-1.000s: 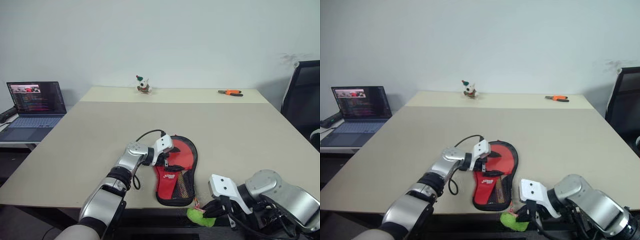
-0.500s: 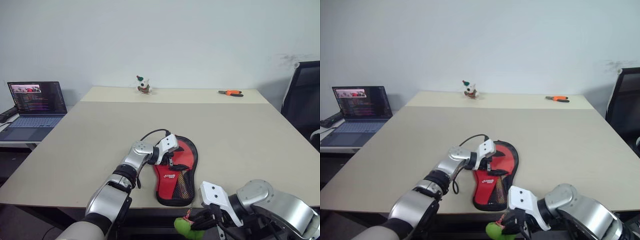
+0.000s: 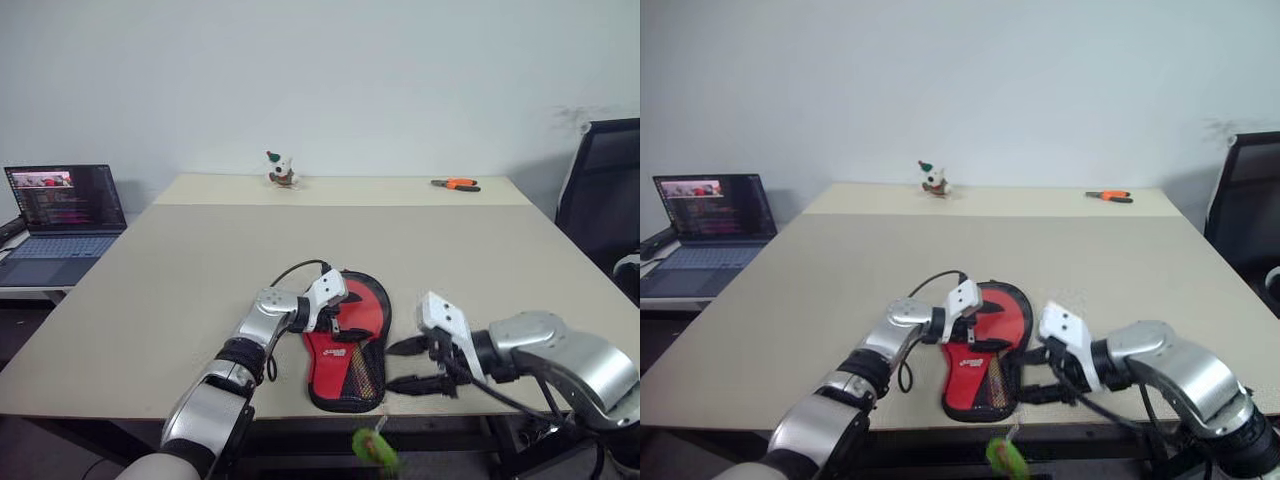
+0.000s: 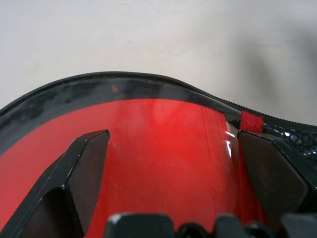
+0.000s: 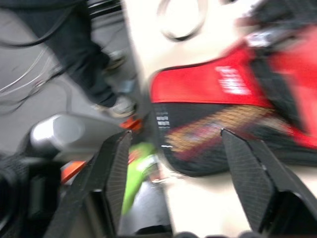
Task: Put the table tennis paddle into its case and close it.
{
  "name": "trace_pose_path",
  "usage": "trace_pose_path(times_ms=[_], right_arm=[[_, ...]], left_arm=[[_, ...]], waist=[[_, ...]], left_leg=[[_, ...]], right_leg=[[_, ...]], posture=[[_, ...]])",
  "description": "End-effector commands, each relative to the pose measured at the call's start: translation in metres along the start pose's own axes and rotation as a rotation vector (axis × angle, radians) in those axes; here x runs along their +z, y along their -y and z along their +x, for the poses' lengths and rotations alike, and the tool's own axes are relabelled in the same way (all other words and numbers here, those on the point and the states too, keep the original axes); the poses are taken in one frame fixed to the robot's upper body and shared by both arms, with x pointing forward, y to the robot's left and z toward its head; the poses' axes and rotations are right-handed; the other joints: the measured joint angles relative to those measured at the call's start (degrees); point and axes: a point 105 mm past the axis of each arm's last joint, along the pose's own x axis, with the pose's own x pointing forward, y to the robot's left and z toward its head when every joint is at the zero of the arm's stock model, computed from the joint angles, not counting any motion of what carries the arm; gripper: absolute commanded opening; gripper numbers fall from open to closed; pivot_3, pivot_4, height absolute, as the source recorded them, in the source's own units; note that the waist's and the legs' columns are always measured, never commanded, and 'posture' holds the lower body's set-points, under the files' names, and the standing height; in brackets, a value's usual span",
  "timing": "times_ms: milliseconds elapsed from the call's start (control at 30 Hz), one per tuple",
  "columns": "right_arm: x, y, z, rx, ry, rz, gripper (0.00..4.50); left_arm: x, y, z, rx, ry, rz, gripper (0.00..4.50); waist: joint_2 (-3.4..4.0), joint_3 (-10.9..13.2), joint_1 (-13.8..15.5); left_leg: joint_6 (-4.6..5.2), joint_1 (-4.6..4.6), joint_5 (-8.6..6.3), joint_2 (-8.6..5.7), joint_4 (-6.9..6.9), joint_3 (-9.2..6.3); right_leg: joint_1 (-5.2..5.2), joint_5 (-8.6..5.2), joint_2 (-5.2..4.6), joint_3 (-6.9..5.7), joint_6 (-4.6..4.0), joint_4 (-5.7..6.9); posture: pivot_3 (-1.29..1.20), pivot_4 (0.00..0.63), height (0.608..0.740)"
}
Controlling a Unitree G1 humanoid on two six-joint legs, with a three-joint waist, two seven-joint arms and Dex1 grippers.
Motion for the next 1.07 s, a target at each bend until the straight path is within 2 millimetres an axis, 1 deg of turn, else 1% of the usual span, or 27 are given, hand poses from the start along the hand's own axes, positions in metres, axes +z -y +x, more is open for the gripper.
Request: trace_pose_path(times_ms=[33, 100, 167, 200, 233, 267, 300, 400, 433, 467, 567, 600, 667, 733, 767, 900, 967, 1067], right_arm=[[0.023, 0.024, -0.010, -0.092, 0.108, -0.016, 3.12], [0.030, 0.042, -0.011, -0.161, 0.159, -0.023, 3.12], [0.030, 0.053, -0.010, -0.193, 0.176, -0.032, 3.12], [0.029, 0.060, -0.010, -0.210, 0.191, -0.032, 3.12], [0.029, 0.070, -0.008, -0.232, 0.222, -0.024, 3.12], [0.029, 0.077, -0.007, -0.247, 0.243, -0.018, 3.12], [0.029, 0.082, -0.005, -0.252, 0.256, -0.037, 3.12], [0.025, 0.091, 0.001, -0.244, 0.267, -0.078, 3.12], [0.023, 0.095, 0.003, -0.240, 0.271, -0.078, 3.12], [0.021, 0.098, 0.003, -0.237, 0.274, -0.078, 3.12], [0.016, 0.107, 0.004, -0.240, 0.275, -0.087, 3.12], [0.013, 0.112, 0.001, -0.247, 0.271, -0.091, 3.12], [0.011, 0.124, -0.006, -0.283, 0.273, -0.086, 3.12], [0.004, 0.137, -0.016, -0.327, 0.261, -0.080, 3.12], [0.001, 0.143, -0.023, -0.345, 0.254, -0.076, 3.12], [-0.005, 0.159, -0.030, -0.418, 0.250, -0.055, 3.12], [-0.011, 0.161, -0.032, -0.430, 0.235, -0.055, 3.12], [-0.015, 0.159, -0.036, -0.424, 0.217, -0.054, 3.12]], left_arm=[[0.008, -0.005, -0.023, 0.054, 0.038, 0.008, 4.50], [0.014, -0.006, -0.040, 0.098, 0.064, 0.001, 4.50], [0.018, -0.003, -0.053, 0.130, 0.079, -0.010, 4.50], [0.020, 0.000, -0.069, 0.147, 0.098, -0.042, 4.50], [0.021, 0.008, -0.091, 0.155, 0.122, -0.088, 4.50], [0.023, 0.016, -0.105, 0.154, 0.134, -0.117, 4.50], [0.023, 0.022, -0.120, 0.169, 0.126, -0.142, 4.50], [0.024, 0.028, -0.145, 0.234, 0.103, -0.180, 4.50], [0.026, 0.026, -0.154, 0.281, 0.110, -0.192, 4.50], [0.028, 0.024, -0.159, 0.313, 0.116, -0.201, 4.50], [0.031, 0.018, -0.169, 0.406, 0.127, -0.213, 4.50], [0.032, 0.017, -0.170, 0.437, 0.128, -0.209, 4.50], [0.032, 0.016, -0.182, 0.503, 0.130, -0.190, 4.50], [0.035, 0.015, -0.180, 0.514, 0.134, -0.178, 4.50], [0.038, 0.014, -0.174, 0.510, 0.136, -0.174, 4.50], [0.039, 0.007, -0.167, 0.505, 0.126, -0.147, 4.50], [0.037, 0.004, -0.163, 0.517, 0.132, -0.151, 4.50], [0.035, 0.003, -0.162, 0.546, 0.139, -0.160, 4.50]], waist=[[0.02, 0.04, -0.65], [0.05, 0.09, -1.01], [0.06, 0.12, -1.12], [0.06, 0.12, -1.08], [0.07, 0.14, -1.10], [0.03, 0.16, -1.51], [0.06, 0.20, -1.84], [0.17, 0.32, -1.70], [0.20, 0.36, -1.41], [0.21, 0.37, -1.15], [0.21, 0.38, -0.46], [0.22, 0.38, -0.46], [0.23, 0.41, -0.59], [0.24, 0.42, -0.63], [0.24, 0.44, -0.59], [0.27, 0.48, -0.59], [0.27, 0.48, -0.63], [0.31, 0.50, -0.64]], left_leg=[[0.00, -0.01, 0.00, 0.02, -0.01, -0.03], [0.00, 0.00, 0.00, 0.06, -0.04, -0.06], [0.00, -0.02, 0.00, 0.07, -0.04, -0.09], [0.00, -0.03, 0.00, 0.06, -0.05, -0.12], [0.00, -0.05, 0.00, 0.04, -0.05, -0.14], [0.00, -0.06, -0.01, 0.05, -0.05, -0.13], [0.02, -0.02, -0.03, 0.11, -0.08, -0.06], [0.04, -0.03, -0.06, 0.10, -0.11, -0.12], [0.04, -0.04, -0.06, 0.10, -0.10, -0.14], [0.04, -0.03, -0.06, 0.07, -0.08, -0.16], [0.04, -0.03, -0.06, 0.01, -0.04, -0.15], [0.04, -0.03, -0.06, -0.01, -0.03, -0.15], [0.04, -0.02, -0.06, -0.02, -0.04, -0.11], [0.04, -0.02, -0.06, 0.01, -0.08, -0.09], [0.04, -0.02, -0.06, 0.03, -0.08, -0.10], [0.03, -0.02, -0.06, 0.02, -0.09, -0.06], [0.03, -0.02, -0.06, 0.02, -0.09, -0.02], [0.03, -0.03, -0.06, 0.02, -0.12, -0.02]], right_leg=[[-0.01, 0.00, 0.00, 0.03, -0.01, 0.01], [-0.05, 0.02, 0.00, 0.10, -0.04, 0.02], [-0.07, 0.09, 0.00, 0.10, -0.19, 0.03], [-0.07, 0.11, 0.00, 0.10, -0.22, 0.02], [-0.07, 0.13, -0.02, 0.08, -0.25, 0.01], [-0.07, 0.14, -0.04, 0.09, -0.28, 0.00], [-0.09, 0.15, -0.10, 0.18, -0.30, -0.02], [-0.11, 0.13, -0.21, 0.10, -0.37, 0.00], [-0.09, 0.13, -0.21, 0.07, -0.37, 0.00], [-0.07, 0.12, -0.19, 0.02, -0.36, 0.00], [-0.04, 0.04, -0.18, -0.01, -0.21, 0.00], [-0.03, 0.05, -0.18, 0.00, -0.21, 0.00], [-0.03, 0.13, -0.19, 0.03, -0.34, -0.02], [-0.05, 0.14, -0.21, 0.06, -0.37, -0.02], [-0.05, 0.14, -0.21, 0.05, -0.38, -0.02], [-0.05, 0.14, -0.20, 0.04, -0.40, -0.01], [-0.05, 0.14, -0.19, 0.06, -0.40, -0.01], [-0.08, 0.14, -0.20, 0.12, -0.39, -0.03]], posture=[[0.00, 0.150, 0.740], [0.00, 0.150, 0.740], [0.00, 0.150, 0.740], [0.00, 0.150, 0.740], [0.00, 0.150, 0.740], [0.00, 0.150, 0.740], [0.00, 0.150, 0.740], [0.00, 0.150, 0.740], [0.00, 0.150, 0.740], [0.00, 0.150, 0.740], [0.00, 0.150, 0.740], [0.00, 0.150, 0.740], [0.00, 0.150, 0.740], [0.00, 0.150, 0.740], [0.00, 0.150, 0.740], [0.00, 0.150, 0.740], [0.00, 0.150, 0.740], [0.00, 0.150, 0.740]])
